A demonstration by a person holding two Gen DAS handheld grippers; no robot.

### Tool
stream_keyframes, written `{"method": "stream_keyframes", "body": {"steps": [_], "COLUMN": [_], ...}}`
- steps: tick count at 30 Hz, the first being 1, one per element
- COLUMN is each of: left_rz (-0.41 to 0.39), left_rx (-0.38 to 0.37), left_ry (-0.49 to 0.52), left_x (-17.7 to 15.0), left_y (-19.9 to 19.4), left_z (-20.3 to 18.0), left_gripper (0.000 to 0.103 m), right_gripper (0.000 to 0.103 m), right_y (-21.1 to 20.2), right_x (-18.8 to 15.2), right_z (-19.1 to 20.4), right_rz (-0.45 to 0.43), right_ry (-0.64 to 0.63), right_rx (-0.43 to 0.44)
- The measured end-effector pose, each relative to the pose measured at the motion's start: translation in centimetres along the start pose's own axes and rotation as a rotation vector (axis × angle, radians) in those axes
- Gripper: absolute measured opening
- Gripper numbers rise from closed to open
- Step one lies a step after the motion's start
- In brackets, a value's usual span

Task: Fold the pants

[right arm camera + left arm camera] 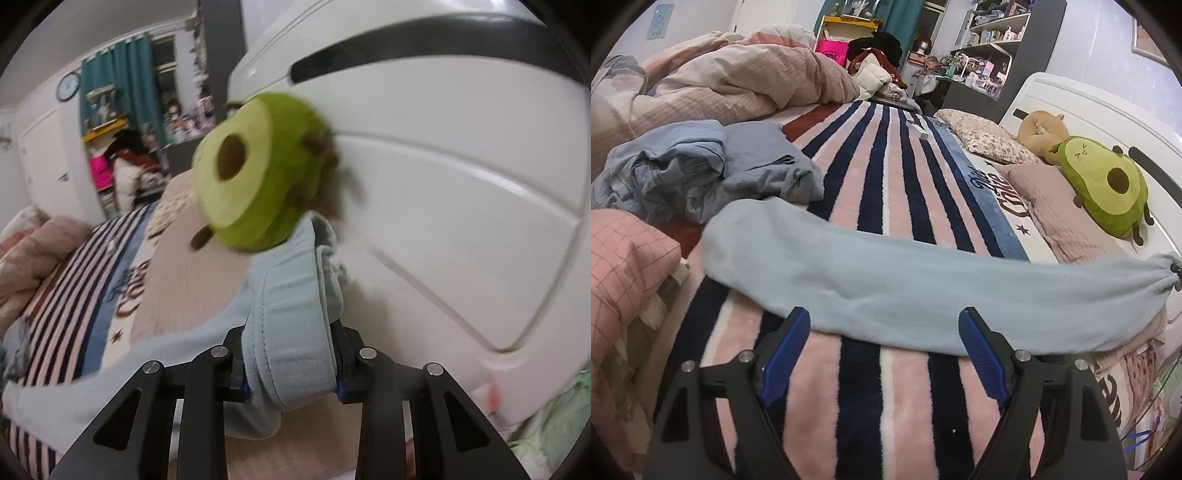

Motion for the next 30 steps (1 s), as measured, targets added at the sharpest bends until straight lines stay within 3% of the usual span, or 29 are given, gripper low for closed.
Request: {"method": "stream_keyframes", "body": {"steps": [5, 11, 14, 21, 28, 29, 30], "left_rz": [-0.007, 0.012, 0.065, 0.160, 0.045, 0.042, 0.033], "left_rx": [-0.019, -0.041, -0.068, -0.162, -0.064, -0.052, -0.031], "left_ry": [-0.010, -0.015, -0.034, -0.233, -0.371, -0.386, -0.406], "left_x": [-0.2, -0.8, -1.4, -1.6, 2.8, 3.3, 3.8], "left_y": [-0.4, -0.3, 0.4, 4.4, 8.6, 9.0, 9.2], "left_z": [0.3, 0.5, 0.7, 3.1, 5.9, 6.2, 6.6], "left_gripper": [0.080, 0.080, 0.091, 0.091, 0.090, 0.089, 0.081], "right_gripper": [0.026, 0.026, 0.026, 0.026, 0.026, 0.026, 0.026], "right_y": [-1.3, -3.1, -3.6, -3.1, -1.9, -1.7, -1.6], "right_x": [1.7, 1.6, 1.5, 1.0, 0.4, 0.3, 0.2], "right_z": [-1.4, 2.8, 4.5, 4.9, 4.5, 4.5, 4.4], "right_rz": [-0.024, -0.037, -0.042, -0.031, -0.005, -0.003, 0.001], "right_ry": [-0.040, -0.121, -0.154, -0.139, -0.139, -0.139, -0.137], "right_rx": [-0.136, -0.078, -0.060, -0.031, -0.012, -0.009, -0.006]}}
Point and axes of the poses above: each gripper's, at about its wrist camera, not at the fingertips, and y roughly the way its jaws point, z to its left, x to its top, the point moved 5 cm from there along y, roughly the way its jaws point, and after that the axes turned 5 degrees about z, right-handed, at the moved point
